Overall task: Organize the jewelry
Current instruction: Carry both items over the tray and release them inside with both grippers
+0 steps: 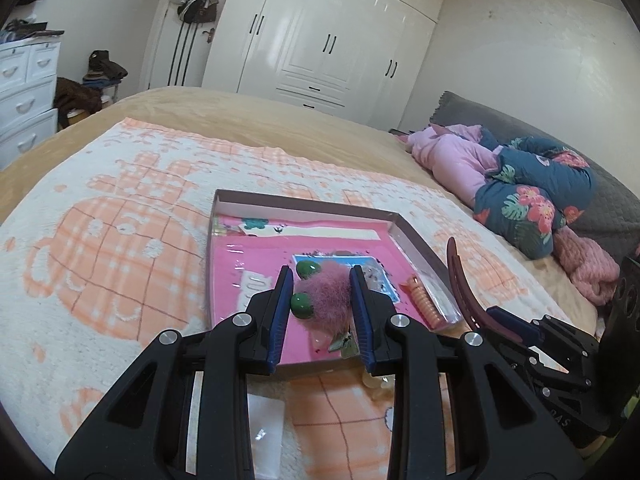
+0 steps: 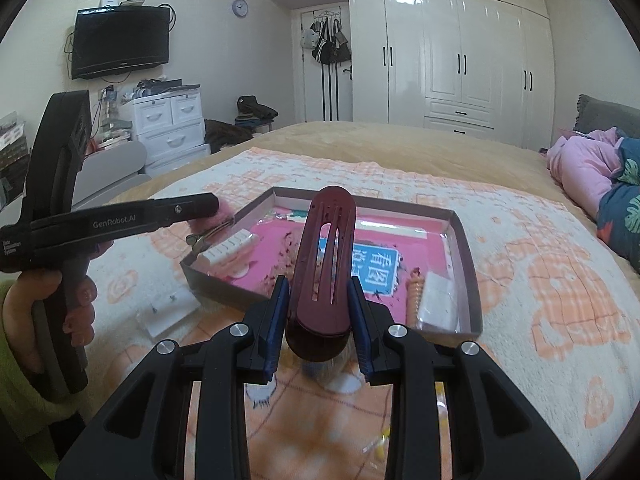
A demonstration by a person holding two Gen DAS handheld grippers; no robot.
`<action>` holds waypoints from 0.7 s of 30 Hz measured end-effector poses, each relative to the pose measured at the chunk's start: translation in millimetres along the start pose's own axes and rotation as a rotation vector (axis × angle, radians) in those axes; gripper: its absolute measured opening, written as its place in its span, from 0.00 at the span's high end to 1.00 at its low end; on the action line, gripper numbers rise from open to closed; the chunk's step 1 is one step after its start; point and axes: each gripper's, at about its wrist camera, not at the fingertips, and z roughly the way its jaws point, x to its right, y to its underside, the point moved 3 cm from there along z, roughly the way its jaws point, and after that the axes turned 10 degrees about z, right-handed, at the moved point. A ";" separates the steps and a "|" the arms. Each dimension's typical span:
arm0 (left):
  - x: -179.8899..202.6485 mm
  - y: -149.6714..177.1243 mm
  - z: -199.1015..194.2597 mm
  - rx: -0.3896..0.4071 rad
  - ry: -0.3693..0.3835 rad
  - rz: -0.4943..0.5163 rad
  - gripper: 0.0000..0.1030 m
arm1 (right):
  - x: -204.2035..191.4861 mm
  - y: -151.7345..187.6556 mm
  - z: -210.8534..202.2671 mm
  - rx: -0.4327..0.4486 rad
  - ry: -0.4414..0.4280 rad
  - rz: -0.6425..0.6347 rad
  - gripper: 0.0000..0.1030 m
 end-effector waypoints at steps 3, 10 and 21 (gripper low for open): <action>-5.0 -1.7 3.3 0.001 -0.006 -0.009 0.79 | 1.2 -5.5 6.8 0.006 0.003 0.000 0.72; -11.4 -8.9 15.8 -0.002 -0.014 -0.021 0.79 | 11.5 -21.6 29.8 0.012 0.026 0.003 0.72; -13.0 -9.4 47.8 -0.049 -0.013 -0.032 0.79 | 36.2 -31.5 67.6 -0.025 0.087 0.000 0.72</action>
